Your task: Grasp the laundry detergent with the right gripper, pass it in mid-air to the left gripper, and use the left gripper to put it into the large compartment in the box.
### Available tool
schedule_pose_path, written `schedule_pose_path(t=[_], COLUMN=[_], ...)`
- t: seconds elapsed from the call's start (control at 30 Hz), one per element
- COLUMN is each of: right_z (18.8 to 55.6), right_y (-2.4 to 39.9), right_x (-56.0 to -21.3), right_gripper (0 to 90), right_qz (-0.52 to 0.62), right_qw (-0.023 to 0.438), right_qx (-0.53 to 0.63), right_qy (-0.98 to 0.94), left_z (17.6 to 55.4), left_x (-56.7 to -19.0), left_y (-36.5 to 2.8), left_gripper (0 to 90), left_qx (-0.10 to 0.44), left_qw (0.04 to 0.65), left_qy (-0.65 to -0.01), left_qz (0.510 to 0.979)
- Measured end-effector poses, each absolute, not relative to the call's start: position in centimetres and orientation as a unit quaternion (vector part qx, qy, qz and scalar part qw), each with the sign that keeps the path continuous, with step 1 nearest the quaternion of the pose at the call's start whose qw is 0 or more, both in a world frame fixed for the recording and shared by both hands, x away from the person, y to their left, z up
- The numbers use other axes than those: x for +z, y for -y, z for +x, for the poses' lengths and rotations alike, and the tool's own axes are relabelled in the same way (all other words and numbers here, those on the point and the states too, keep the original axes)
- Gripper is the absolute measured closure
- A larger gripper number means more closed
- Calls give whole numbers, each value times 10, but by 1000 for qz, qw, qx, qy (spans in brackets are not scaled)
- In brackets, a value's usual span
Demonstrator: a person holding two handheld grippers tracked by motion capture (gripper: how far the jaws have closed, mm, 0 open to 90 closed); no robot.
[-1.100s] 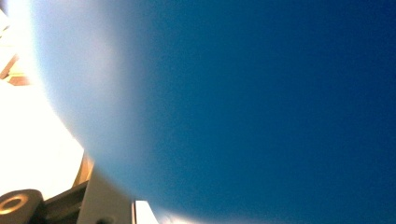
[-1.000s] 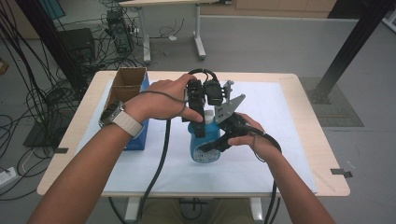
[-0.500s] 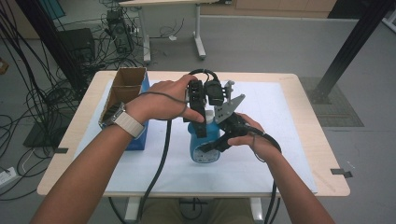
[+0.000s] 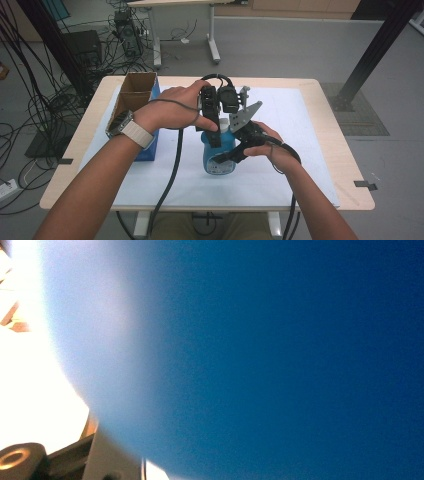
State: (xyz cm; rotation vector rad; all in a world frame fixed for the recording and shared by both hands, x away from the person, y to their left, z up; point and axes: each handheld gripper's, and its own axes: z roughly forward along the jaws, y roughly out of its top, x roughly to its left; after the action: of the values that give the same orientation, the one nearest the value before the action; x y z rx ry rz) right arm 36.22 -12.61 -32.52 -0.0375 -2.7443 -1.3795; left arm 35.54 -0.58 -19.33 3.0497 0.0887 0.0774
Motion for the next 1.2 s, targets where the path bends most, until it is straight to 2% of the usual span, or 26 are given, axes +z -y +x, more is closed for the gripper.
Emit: schedule_pose_path(t=[1.2], right_z=[361], right_y=[127], right_x=[-326], right_gripper=[437], right_qz=[-15], right_qw=[37], right_qx=[-449], right_qy=[893], left_z=[357], left_x=[-192], left_y=[2], left_gripper=[77], left_qx=[30], left_qw=[52], left_qy=[-37], left_qz=[997])
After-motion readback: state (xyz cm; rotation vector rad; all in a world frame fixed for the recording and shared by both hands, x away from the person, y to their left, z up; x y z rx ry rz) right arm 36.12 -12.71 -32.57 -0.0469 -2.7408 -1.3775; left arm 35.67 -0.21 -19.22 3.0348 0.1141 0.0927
